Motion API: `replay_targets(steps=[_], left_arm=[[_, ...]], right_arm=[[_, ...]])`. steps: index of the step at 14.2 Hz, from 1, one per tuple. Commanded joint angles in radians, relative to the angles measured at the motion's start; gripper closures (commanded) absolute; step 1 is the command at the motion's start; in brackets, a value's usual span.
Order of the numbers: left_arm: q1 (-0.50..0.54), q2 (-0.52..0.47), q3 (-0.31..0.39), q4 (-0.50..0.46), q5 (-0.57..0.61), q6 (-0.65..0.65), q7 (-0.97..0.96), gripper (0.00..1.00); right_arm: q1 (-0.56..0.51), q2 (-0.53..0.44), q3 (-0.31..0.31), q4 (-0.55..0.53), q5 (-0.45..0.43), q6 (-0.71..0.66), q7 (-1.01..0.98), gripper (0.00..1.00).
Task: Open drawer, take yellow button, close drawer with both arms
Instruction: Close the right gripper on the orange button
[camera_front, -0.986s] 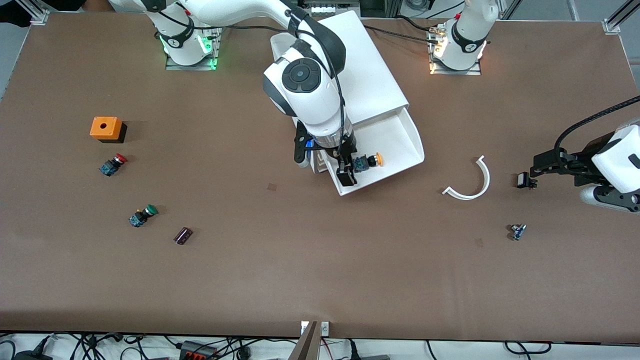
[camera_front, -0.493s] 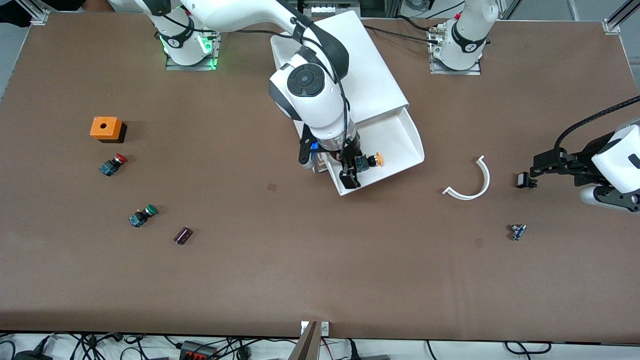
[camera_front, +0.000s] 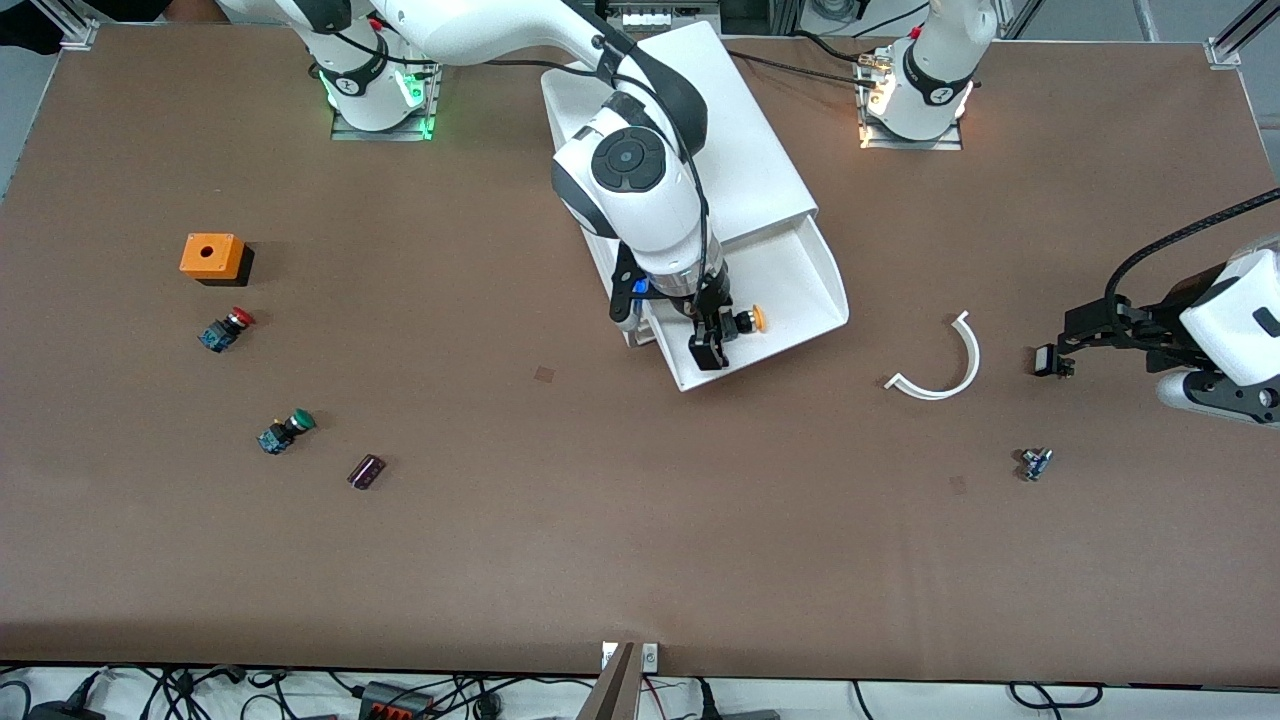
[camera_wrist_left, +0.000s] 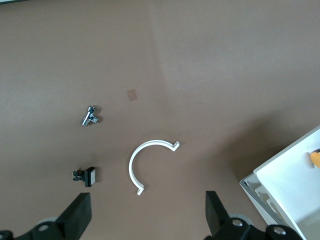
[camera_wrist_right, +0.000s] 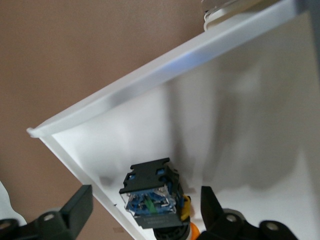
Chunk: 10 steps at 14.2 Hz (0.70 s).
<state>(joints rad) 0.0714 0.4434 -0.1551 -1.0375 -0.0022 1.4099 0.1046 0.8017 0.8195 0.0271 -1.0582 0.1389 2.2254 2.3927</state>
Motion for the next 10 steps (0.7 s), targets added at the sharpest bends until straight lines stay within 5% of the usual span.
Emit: replay_targets(steps=[1, 5, 10], left_arm=[[0.001, -0.005, -0.003, 0.001, -0.002, -0.008, -0.005, 0.0], [-0.001, -0.005, -0.004, 0.001, -0.001, -0.009, -0.005, 0.0], [-0.001, -0.005, -0.004, 0.001, -0.001, -0.008, -0.005, 0.0]], right_arm=[[0.002, 0.018, 0.005, 0.037, 0.007, -0.006, 0.02, 0.36], [0.008, 0.018, 0.005, 0.037, 0.007, 0.0, 0.02, 0.73], [0.007, 0.006, 0.004, 0.047, 0.007, -0.009, 0.02, 0.82]])
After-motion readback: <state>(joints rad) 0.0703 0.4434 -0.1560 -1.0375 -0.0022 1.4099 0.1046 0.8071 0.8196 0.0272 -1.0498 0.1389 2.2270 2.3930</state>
